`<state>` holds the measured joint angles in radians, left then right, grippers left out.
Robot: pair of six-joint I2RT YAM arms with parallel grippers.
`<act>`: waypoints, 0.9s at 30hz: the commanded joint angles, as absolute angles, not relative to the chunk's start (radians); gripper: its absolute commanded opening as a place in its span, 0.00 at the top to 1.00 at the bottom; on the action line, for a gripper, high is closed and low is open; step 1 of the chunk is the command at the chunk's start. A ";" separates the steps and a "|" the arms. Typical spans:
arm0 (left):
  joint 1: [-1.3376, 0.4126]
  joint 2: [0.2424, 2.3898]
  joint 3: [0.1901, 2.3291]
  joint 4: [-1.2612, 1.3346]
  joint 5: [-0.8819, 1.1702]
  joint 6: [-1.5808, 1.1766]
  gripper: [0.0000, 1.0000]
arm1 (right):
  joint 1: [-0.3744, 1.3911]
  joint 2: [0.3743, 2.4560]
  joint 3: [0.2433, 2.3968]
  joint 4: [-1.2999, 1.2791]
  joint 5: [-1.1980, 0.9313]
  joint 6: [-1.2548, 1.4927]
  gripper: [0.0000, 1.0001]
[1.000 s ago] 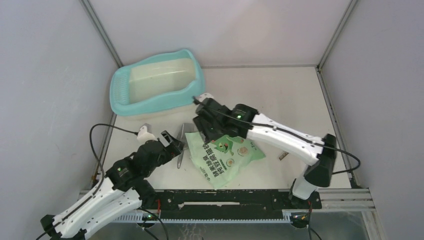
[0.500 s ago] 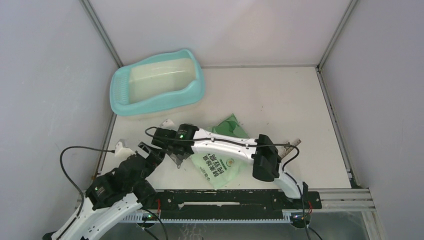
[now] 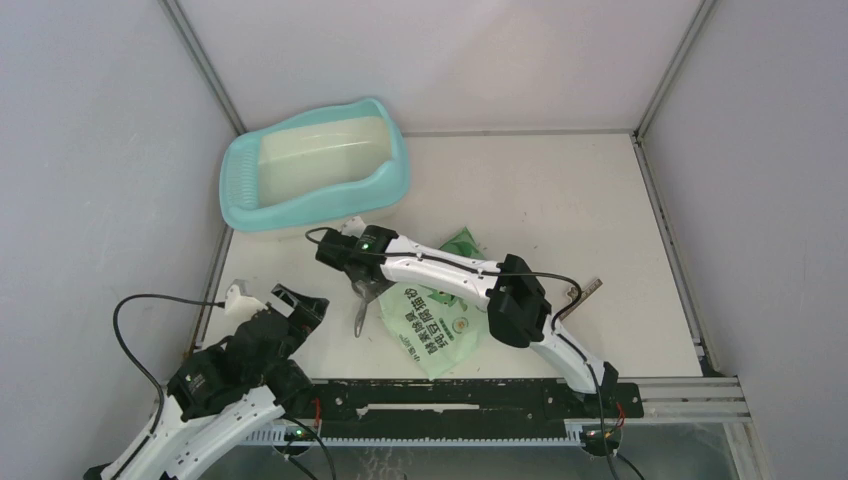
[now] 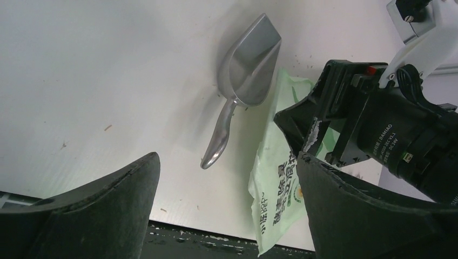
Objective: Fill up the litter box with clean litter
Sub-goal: Adjust the cat litter bag at the center of the board.
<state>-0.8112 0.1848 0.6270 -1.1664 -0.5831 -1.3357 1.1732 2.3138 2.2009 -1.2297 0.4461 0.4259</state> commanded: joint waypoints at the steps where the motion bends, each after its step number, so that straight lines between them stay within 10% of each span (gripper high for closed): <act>1: -0.808 0.206 0.698 -1.191 -0.628 -1.317 0.00 | 1.195 2.316 2.281 -1.220 0.473 0.433 0.25; 27: -0.807 0.215 0.764 -1.197 -0.650 -1.283 0.00 | 1.198 2.447 2.327 -1.346 0.756 0.524 0.50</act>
